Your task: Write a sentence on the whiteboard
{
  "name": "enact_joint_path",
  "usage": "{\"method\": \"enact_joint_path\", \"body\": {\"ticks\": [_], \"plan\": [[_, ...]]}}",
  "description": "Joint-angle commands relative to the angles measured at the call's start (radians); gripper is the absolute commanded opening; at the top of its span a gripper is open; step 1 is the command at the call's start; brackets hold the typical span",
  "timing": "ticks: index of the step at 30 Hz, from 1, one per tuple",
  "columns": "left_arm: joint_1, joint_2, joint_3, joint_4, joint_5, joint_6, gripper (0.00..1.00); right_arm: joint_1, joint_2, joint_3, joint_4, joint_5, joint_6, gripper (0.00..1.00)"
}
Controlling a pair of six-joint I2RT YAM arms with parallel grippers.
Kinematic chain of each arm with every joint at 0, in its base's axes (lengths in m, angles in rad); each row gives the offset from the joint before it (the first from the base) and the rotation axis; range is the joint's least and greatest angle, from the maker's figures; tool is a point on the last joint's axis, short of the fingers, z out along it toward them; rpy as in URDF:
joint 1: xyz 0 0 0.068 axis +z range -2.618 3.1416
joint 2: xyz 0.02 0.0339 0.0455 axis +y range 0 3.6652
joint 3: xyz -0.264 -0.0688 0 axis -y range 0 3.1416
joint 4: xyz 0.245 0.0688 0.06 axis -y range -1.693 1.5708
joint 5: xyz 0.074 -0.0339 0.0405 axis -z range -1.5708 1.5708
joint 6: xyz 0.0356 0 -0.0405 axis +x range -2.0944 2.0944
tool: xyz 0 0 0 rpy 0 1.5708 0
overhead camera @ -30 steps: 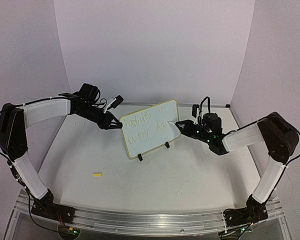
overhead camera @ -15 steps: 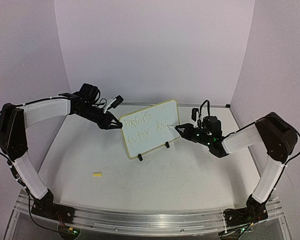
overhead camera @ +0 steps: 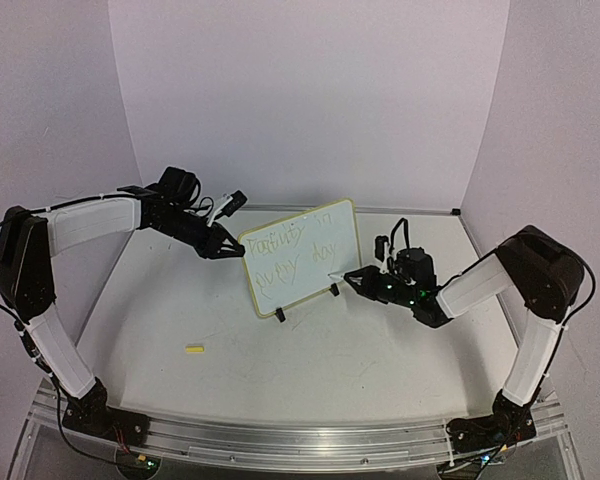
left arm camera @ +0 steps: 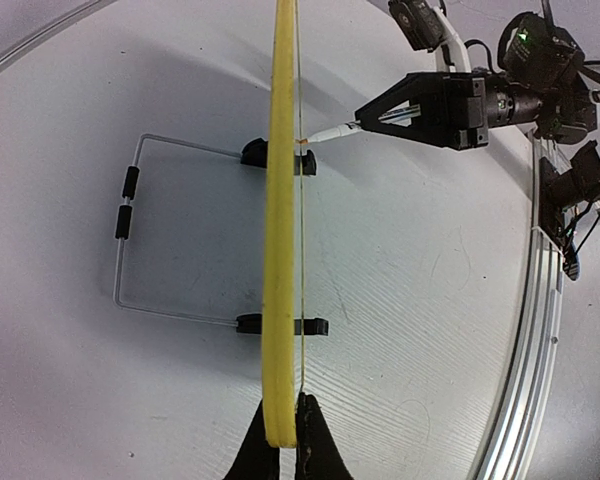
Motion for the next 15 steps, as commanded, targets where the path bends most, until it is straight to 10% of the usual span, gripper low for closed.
{"method": "enact_joint_path", "body": {"ticks": [1,15], "plan": [[-0.016,0.023,0.004,-0.075,-0.061,0.038,0.0,0.002,-0.095,-0.028,0.043,0.037,-0.005,0.0],[-0.016,0.023,0.004,-0.075,-0.059,0.039,0.0,0.002,-0.182,0.036,-0.1,0.155,-0.109,0.0]]}}
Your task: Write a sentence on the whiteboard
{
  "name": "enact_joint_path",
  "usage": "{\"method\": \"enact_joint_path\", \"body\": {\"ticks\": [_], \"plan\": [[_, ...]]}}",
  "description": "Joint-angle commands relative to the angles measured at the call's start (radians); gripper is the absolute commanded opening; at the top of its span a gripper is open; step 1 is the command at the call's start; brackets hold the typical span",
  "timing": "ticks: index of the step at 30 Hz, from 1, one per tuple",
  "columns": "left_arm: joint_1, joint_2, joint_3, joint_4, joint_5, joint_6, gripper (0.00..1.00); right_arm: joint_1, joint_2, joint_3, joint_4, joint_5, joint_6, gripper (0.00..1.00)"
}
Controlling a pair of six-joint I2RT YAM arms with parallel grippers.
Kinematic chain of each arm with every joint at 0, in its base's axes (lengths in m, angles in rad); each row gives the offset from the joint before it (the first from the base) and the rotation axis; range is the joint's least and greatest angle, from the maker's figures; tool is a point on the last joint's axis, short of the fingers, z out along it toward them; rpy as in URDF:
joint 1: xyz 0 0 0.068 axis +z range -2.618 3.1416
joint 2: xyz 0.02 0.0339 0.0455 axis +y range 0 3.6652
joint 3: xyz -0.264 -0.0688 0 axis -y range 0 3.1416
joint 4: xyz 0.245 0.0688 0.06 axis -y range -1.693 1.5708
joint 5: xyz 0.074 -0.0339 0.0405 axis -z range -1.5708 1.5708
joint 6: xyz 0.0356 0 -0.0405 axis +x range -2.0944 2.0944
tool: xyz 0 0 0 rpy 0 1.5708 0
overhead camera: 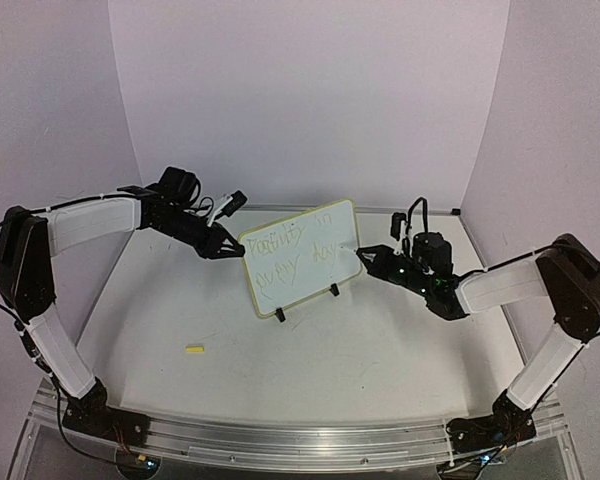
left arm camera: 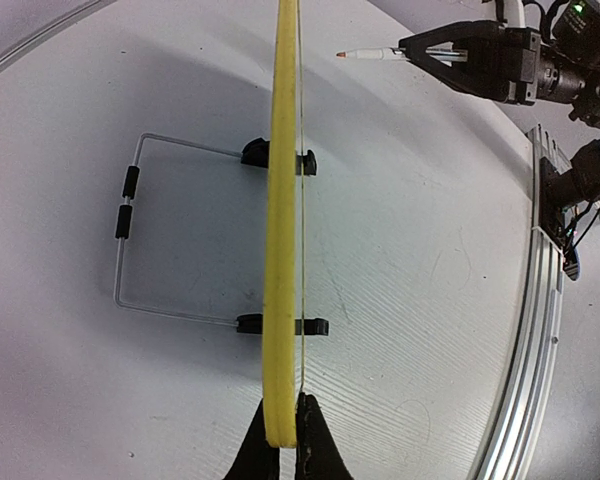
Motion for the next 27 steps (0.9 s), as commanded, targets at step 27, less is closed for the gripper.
{"method": "enact_joint_path", "body": {"ticks": [27], "plan": [[-0.016,0.027,0.005,-0.075,-0.06,0.039,0.0,0.001,0.136,0.127,-0.04,0.046,-0.06,0.0]]}}
